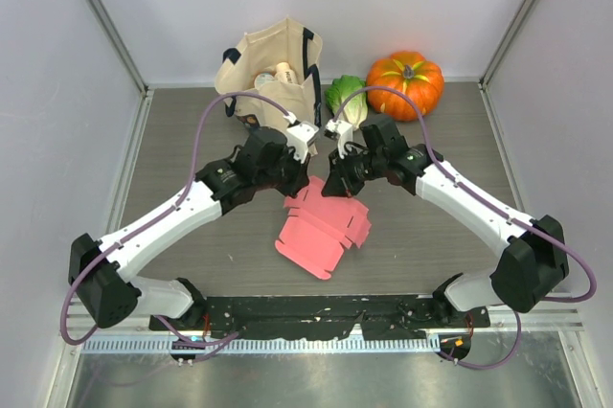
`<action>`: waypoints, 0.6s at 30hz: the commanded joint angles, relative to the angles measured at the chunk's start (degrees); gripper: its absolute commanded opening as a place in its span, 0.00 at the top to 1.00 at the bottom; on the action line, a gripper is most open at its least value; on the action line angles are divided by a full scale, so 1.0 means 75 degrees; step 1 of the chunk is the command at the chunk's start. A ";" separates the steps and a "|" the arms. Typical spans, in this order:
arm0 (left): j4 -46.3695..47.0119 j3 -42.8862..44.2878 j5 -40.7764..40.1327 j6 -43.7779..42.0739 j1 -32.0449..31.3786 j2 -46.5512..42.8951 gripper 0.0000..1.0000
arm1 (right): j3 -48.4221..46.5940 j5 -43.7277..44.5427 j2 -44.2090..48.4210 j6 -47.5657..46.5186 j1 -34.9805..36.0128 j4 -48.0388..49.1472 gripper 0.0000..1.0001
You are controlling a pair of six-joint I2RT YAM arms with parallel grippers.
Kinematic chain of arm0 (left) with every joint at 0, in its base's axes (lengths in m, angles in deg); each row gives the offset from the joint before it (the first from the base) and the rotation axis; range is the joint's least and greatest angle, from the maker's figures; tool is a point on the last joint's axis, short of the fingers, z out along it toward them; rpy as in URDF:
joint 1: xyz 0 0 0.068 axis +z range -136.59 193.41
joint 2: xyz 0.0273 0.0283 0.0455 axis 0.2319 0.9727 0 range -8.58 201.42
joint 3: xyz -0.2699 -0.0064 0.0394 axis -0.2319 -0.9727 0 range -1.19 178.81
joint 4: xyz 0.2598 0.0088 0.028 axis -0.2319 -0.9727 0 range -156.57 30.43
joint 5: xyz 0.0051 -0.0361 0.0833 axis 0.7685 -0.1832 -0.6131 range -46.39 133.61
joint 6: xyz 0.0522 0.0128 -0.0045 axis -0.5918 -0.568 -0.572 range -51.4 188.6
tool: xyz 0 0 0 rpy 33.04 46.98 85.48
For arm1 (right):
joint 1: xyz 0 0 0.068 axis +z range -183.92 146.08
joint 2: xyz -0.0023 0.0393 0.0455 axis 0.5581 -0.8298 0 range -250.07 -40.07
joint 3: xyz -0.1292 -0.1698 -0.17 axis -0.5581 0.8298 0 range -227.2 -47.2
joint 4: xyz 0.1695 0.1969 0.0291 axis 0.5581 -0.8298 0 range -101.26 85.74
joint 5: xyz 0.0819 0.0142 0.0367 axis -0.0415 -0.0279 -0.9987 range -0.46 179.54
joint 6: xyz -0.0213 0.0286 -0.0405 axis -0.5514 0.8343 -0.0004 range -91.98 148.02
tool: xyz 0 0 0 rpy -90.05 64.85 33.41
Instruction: Fold the paper box
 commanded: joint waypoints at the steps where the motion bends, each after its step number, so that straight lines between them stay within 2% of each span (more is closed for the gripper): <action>1: 0.0410 -0.0080 -0.0238 -0.0202 -0.0109 -0.0089 0.97 | -0.0274 -0.0014 0.0214 0.0119 0.0093 0.0159 0.99; 2: 0.0456 -0.0138 -0.0355 -0.0203 -0.0156 -0.0124 0.99 | -0.0262 0.0149 0.0249 0.0270 0.0082 0.0252 0.99; 3: 0.0515 -0.0185 -0.0495 -0.0203 -0.0156 -0.0147 1.00 | -0.0227 0.0824 0.0354 0.0724 0.0082 0.0346 0.88; 5: 0.0899 -0.0511 -0.0858 -0.0144 -0.0238 -0.0310 1.00 | -0.0145 0.1821 0.0518 0.1487 0.0082 0.0510 0.71; 6: 0.1157 -0.0687 -0.1069 -0.0063 -0.0273 -0.0393 1.00 | -0.0180 0.2523 0.0612 0.2453 0.0058 0.0418 0.52; 7: 0.1438 -0.0910 -0.1639 0.0042 -0.0332 -0.0475 1.00 | -0.0331 0.3516 0.0636 0.2904 0.0035 0.0220 0.43; 8: 0.1940 -0.1295 -0.1819 0.0136 -0.0413 -0.0557 1.00 | -0.0460 0.4036 0.0636 0.3314 0.0012 -0.0246 0.36; 9: 0.2154 -0.1449 -0.2041 0.0323 -0.0449 -0.0697 1.00 | -0.0612 0.4378 0.0613 0.4107 0.0011 -0.0552 0.33; 10: 0.2330 -0.1590 -0.2415 0.0371 -0.0600 -0.0756 1.00 | -0.0904 0.5542 0.0566 0.4487 0.0000 -0.0845 0.33; 12: 0.2741 -0.1930 -0.2990 0.0500 -0.0742 -0.0839 1.00 | -0.1198 0.6417 0.0496 0.5540 -0.0012 -0.1853 0.33; 15: 0.2847 -0.2084 -0.3461 0.0606 -0.0836 -0.0792 1.00 | -0.1691 0.6351 0.0262 0.6105 -0.0012 -0.2522 0.33; 16: 0.2882 -0.2107 -0.3508 0.0676 -0.0859 -0.0757 1.00 | -0.1680 0.6188 0.0227 0.6792 -0.0001 -0.2582 0.34; 18: 0.3081 -0.2236 -0.3672 0.0781 -0.0883 -0.0768 1.00 | -0.1284 0.5112 0.0354 0.7754 0.0000 -0.1988 0.38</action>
